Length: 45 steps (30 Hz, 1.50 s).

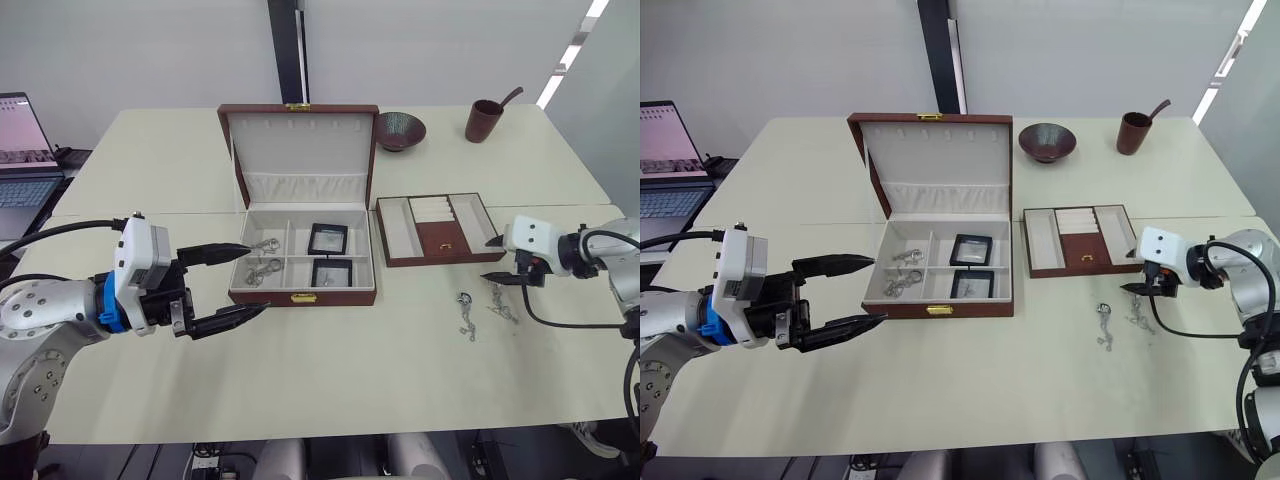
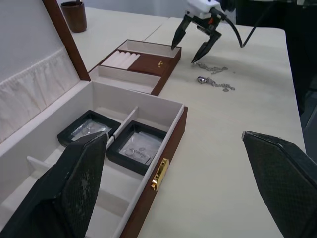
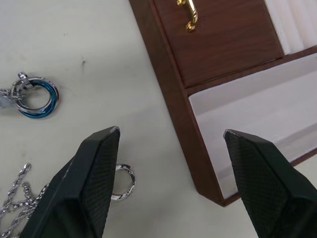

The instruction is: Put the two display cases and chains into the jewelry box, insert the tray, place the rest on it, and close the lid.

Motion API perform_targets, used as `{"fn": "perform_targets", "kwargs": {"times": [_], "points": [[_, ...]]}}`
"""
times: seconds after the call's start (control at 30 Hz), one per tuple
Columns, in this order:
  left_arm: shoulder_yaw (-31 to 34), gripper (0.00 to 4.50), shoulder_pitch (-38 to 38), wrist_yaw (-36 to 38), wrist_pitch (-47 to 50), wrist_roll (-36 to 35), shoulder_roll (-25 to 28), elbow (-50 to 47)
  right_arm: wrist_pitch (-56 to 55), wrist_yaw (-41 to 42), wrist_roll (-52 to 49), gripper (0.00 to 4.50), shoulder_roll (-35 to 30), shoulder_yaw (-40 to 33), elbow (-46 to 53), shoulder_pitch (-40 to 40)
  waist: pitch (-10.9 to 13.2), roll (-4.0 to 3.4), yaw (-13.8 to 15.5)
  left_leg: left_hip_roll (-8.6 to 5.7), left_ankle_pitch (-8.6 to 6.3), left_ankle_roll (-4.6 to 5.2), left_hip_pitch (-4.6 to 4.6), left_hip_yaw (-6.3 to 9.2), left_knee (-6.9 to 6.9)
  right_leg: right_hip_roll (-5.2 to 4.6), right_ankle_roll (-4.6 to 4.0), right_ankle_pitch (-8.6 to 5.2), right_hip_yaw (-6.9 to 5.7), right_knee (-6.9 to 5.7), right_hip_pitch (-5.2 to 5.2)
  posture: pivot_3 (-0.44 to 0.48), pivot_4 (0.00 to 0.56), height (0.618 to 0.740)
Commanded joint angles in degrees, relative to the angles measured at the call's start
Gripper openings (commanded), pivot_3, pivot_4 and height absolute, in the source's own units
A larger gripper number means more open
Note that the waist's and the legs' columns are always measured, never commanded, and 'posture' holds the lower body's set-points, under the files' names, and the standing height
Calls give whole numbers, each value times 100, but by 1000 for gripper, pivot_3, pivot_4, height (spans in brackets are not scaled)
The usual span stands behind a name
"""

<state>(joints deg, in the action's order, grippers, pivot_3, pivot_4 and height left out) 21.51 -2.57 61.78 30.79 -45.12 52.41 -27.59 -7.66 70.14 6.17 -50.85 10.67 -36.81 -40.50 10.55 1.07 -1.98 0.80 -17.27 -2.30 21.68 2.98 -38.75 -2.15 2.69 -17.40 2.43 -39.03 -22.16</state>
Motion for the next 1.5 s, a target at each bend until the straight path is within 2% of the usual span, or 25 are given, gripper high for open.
{"fn": "perform_targets", "kwargs": {"times": [0.03,0.13,0.17,0.4,0.63,0.9,1.03,1.17,1.27,1.4,1.5], "points": [[-5,4500,-90,-19,-2,-86,25,-120,-238,-190,191,3556,87,51,-343,-322,0,-1,0,0,0,-1,0,-1,0,0,0,0,1,0,-1,0,150,740],[-11,4500,-113,-15,-19,-76,5,-99,-360,-205,217,3556,209,80,-682,-472,0,-1,3,-1,1,-1,1,0,0,0,0,0,0,0,-1,0,150,740],[-10,4500,-115,-18,-27,-76,0,-92,-403,-191,219,3369,230,89,-772,-512,0,-1,3,-1,0,-1,1,-1,0,-1,0,0,1,0,-1,0,150,740],[22,4500,-83,-1,-76,-64,-29,-27,-652,3,99,1577,297,65,-1047,-618,0,-1,4,-1,1,-1,2,0,-2,-2,0,0,0,0,0,0,150,740],[103,4500,-89,76,-196,-10,-46,211,-709,176,15,32,222,-16,-994,-597,0,-1,5,-1,1,-1,2,0,-2,-1,0,0,0,0,0,0,150,740],[214,4500,-168,98,-150,-25,119,416,-5,788,-476,11,-289,-343,-74,-305,6,-9,17,1,0,0,8,4,-2,-3,0,0,-2,0,-4,0,150,740],[362,4500,-71,188,-182,57,235,528,740,1178,-832,11,-720,-551,980,77,13,-21,16,0,0,0,9,6,-2,-6,0,0,-3,0,-5,0,150,740],[711,4500,160,260,-215,231,366,756,1879,1681,-1407,11,-1561,-1011,2681,889,16,-27,23,1,-1,1,13,12,0,-4,0,0,-8,1,-7,0,150,740],[909,4500,420,402,-300,373,402,904,2542,1720,-1762,11,-1949,-1346,3666,1403,16,-33,13,1,-1,2,10,10,0,-3,0,0,-5,1,-6,0,150,740],[1136,4500,666,542,-480,599,446,1167,3345,1704,-2318,11,-2191,-1690,4882,1799,16,-34,-6,1,-1,2,3,2,-1,3,0,0,-2,-1,-4,0,150,740],[1223,4500,726,584,-613,736,441,1344,3847,1554,-2621,11,-2172,-1617,5547,1774,16,-33,5,2,-1,2,5,6,0,4,0,0,-6,-1,-5,0,150,740]]}}
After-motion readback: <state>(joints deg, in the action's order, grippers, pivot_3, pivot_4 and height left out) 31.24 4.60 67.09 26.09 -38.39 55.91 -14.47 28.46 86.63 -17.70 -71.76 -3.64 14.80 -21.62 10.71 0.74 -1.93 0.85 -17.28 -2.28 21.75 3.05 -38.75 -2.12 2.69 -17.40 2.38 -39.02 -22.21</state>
